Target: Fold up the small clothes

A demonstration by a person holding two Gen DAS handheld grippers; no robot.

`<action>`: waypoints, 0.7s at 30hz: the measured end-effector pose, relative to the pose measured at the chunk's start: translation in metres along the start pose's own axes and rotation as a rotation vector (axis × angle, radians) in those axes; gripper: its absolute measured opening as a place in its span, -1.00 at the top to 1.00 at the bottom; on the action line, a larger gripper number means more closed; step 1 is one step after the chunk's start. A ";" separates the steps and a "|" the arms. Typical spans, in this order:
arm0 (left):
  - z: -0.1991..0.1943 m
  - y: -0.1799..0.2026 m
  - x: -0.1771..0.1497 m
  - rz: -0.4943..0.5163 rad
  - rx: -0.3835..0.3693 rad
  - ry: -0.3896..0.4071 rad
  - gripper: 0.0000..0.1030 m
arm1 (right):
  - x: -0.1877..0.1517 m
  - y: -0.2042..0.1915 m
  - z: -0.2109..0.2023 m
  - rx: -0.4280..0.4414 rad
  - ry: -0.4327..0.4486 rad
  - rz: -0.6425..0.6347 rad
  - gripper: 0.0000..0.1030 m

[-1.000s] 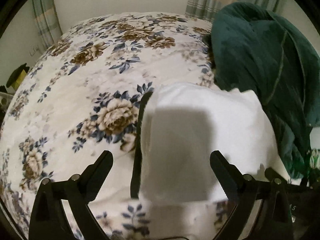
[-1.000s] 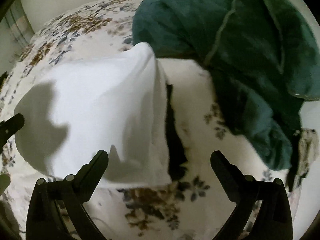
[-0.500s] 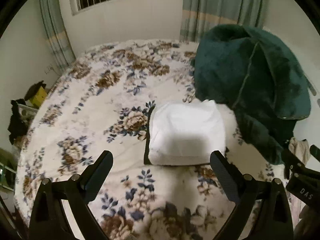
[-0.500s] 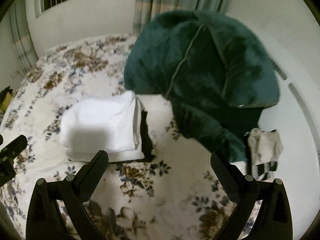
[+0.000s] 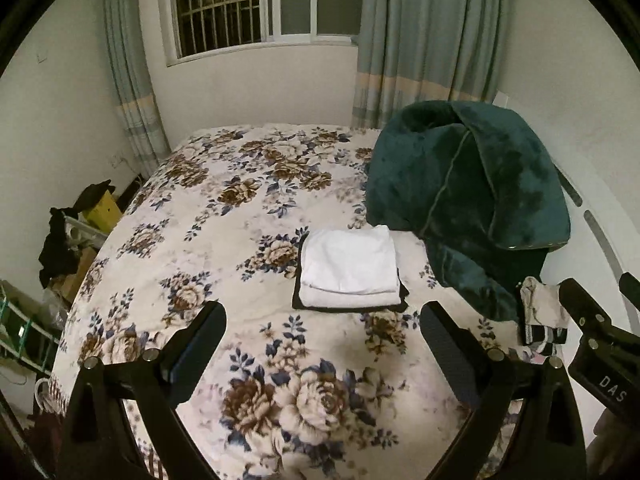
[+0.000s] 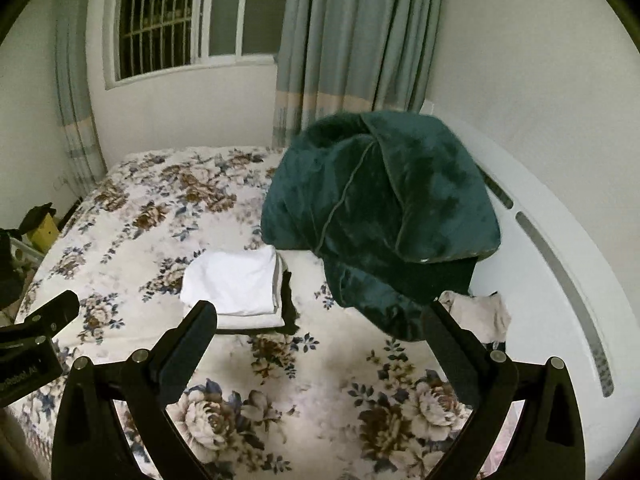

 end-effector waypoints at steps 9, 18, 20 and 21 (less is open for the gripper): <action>-0.051 -0.008 -0.031 -0.014 0.036 0.048 -0.93 | -0.035 0.009 -0.078 0.025 0.051 -0.003 -1.00; -0.078 -0.006 -0.052 -0.024 0.041 0.082 -0.93 | -0.052 0.017 -0.107 0.053 0.076 -0.010 -1.00; -0.081 -0.006 -0.054 -0.025 0.046 0.088 -0.93 | -0.054 0.019 -0.112 0.055 0.082 -0.010 -1.00; -0.082 -0.005 -0.055 -0.024 0.045 0.089 -0.93 | -0.054 0.021 -0.111 0.058 0.083 -0.010 -1.00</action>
Point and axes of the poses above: each gripper's, at about its wrist camera, not at the fingertips, and z roughly the way its jaws point, y to its right, x to its top, the point moved 4 cm from there along z, roughly the way its jaws point, and after that the axes turned 15 degrees about -y, right-handed, at the moved point
